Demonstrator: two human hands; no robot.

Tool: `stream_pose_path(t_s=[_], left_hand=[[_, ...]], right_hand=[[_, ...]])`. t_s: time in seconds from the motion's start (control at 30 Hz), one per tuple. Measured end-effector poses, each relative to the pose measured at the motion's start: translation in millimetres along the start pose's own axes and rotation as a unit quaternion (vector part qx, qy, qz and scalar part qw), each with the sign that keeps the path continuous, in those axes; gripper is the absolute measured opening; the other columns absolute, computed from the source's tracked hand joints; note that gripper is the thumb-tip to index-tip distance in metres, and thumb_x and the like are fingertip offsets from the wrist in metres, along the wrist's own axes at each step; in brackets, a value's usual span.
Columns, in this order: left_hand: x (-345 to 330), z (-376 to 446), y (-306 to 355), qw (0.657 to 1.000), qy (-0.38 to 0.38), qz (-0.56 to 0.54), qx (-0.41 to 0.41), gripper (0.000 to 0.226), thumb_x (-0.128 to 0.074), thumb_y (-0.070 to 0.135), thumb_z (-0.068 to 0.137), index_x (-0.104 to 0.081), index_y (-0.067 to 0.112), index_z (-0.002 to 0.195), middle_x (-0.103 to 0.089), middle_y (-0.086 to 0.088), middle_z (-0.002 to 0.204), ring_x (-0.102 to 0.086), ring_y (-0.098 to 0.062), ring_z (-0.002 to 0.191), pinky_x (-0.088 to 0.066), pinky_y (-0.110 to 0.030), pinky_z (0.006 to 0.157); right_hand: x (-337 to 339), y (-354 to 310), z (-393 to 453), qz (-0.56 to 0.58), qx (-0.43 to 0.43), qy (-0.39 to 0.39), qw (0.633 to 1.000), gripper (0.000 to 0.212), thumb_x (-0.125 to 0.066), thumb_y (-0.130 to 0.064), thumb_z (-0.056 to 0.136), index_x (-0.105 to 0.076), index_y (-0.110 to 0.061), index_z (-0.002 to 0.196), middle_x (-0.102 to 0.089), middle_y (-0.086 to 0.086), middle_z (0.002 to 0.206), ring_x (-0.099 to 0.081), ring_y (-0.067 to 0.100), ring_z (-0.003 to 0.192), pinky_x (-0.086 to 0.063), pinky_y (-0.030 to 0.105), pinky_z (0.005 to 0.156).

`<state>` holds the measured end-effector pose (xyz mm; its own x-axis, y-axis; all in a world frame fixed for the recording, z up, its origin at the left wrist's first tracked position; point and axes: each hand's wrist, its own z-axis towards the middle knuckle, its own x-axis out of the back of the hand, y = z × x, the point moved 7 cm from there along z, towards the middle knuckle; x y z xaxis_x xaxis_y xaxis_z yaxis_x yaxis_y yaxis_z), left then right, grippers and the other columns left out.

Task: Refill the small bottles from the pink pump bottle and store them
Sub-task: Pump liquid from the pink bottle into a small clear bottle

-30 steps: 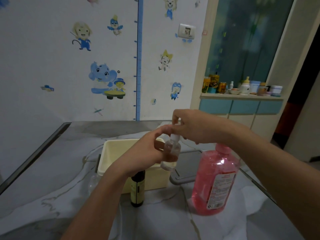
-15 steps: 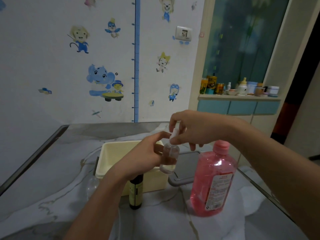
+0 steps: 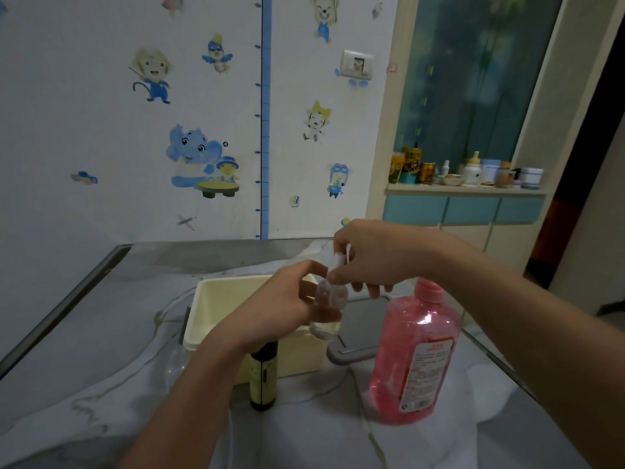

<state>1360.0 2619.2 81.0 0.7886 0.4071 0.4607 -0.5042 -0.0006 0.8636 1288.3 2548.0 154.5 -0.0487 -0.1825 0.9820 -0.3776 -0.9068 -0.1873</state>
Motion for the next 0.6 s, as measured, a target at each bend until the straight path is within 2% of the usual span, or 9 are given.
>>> stream_pose_path(t_s=[0.1, 0.17, 0.23, 0.3, 0.37, 0.47, 0.6], left_hand=[[-1.0, 0.4, 0.8, 1.0, 0.004, -0.005, -0.014, 0.042, -0.078, 0.015, 0.076, -0.062, 0.024, 0.113, -0.073, 0.001, 0.099, -0.07, -0.013, 0.093, -0.055, -0.045, 0.088], [-0.3, -0.8, 2.7, 1.0, 0.003, -0.006, -0.022, 0.037, -0.076, 0.016, 0.078, -0.065, 0.025, 0.112, -0.074, 0.001, 0.097, -0.07, -0.013, 0.093, -0.055, -0.044, 0.089], [1.4, -1.5, 2.7, 1.0, 0.004, -0.004, -0.02, 0.035, -0.077, 0.016, 0.077, -0.067, 0.024, 0.11, -0.074, 0.002, 0.097, -0.07, -0.013, 0.093, -0.054, -0.044, 0.091], [4.7, -0.9, 1.2, 1.0, 0.012, 0.013, -0.012, 0.033, -0.079, 0.017, 0.074, -0.069, 0.023, 0.105, -0.075, 0.002, 0.095, -0.07, -0.013, 0.092, -0.053, -0.045, 0.091], [5.0, -0.2, 1.8, 1.0, 0.014, 0.026, -0.011, 0.031, -0.08, 0.017, 0.072, -0.07, 0.021, 0.102, -0.075, 0.002, 0.094, -0.07, -0.014, 0.091, -0.053, -0.046, 0.091], [1.9, 0.8, 0.4, 0.999, 0.01, 0.032, -0.006, 0.029, -0.08, 0.013, 0.073, -0.07, 0.02, 0.1, -0.075, 0.002, 0.093, -0.07, -0.013, 0.09, -0.054, -0.044, 0.09], [4.2, 0.4, -0.5, 0.999, 0.024, 0.029, -0.012, 0.024, -0.076, 0.017, 0.078, -0.071, 0.021, 0.101, -0.075, 0.002, 0.093, -0.07, -0.012, 0.09, -0.056, -0.041, 0.087]], right_hand=[[-1.5, 2.4, 3.5, -0.048, -0.03, 0.04, 0.998, 0.046, -0.054, -0.054, 0.085, -0.061, -0.008, 0.081, -0.07, 0.008, 0.067, -0.063, 0.017, 0.048, -0.051, 0.024, 0.047], [-0.5, 4.0, 3.5, -0.027, -0.038, 0.052, 0.998, 0.053, -0.053, -0.061, 0.081, -0.06, -0.009, 0.09, -0.07, 0.009, 0.071, -0.064, 0.019, 0.05, -0.054, 0.027, 0.048], [-1.5, 1.8, 1.3, 0.031, -0.024, 0.019, 0.999, 0.046, -0.06, -0.053, 0.081, -0.053, -0.016, 0.108, -0.068, 0.008, 0.08, -0.065, 0.019, 0.054, -0.055, 0.025, 0.046], [-1.0, -3.7, -1.5, 0.063, 0.004, -0.011, 0.998, 0.037, -0.064, -0.034, 0.085, -0.054, -0.016, 0.115, -0.067, 0.007, 0.084, -0.066, 0.017, 0.059, -0.053, 0.021, 0.046], [-1.0, -6.5, -2.5, 0.049, 0.009, -0.002, 0.999, 0.026, -0.063, -0.027, 0.087, -0.06, -0.008, 0.105, -0.068, 0.007, 0.076, -0.066, 0.015, 0.055, -0.051, 0.018, 0.044], [-5.1, -7.7, -1.0, 0.016, -0.011, 0.028, 0.999, 0.029, -0.062, -0.033, 0.087, -0.061, -0.003, 0.089, -0.067, 0.005, 0.064, -0.061, 0.013, 0.044, -0.047, 0.018, 0.04], [-9.8, -7.6, 2.2, 0.027, -0.027, 0.073, 0.997, 0.025, -0.06, -0.033, 0.088, -0.059, -0.008, 0.09, -0.065, 0.004, 0.065, -0.06, 0.014, 0.049, -0.049, 0.023, 0.045]])
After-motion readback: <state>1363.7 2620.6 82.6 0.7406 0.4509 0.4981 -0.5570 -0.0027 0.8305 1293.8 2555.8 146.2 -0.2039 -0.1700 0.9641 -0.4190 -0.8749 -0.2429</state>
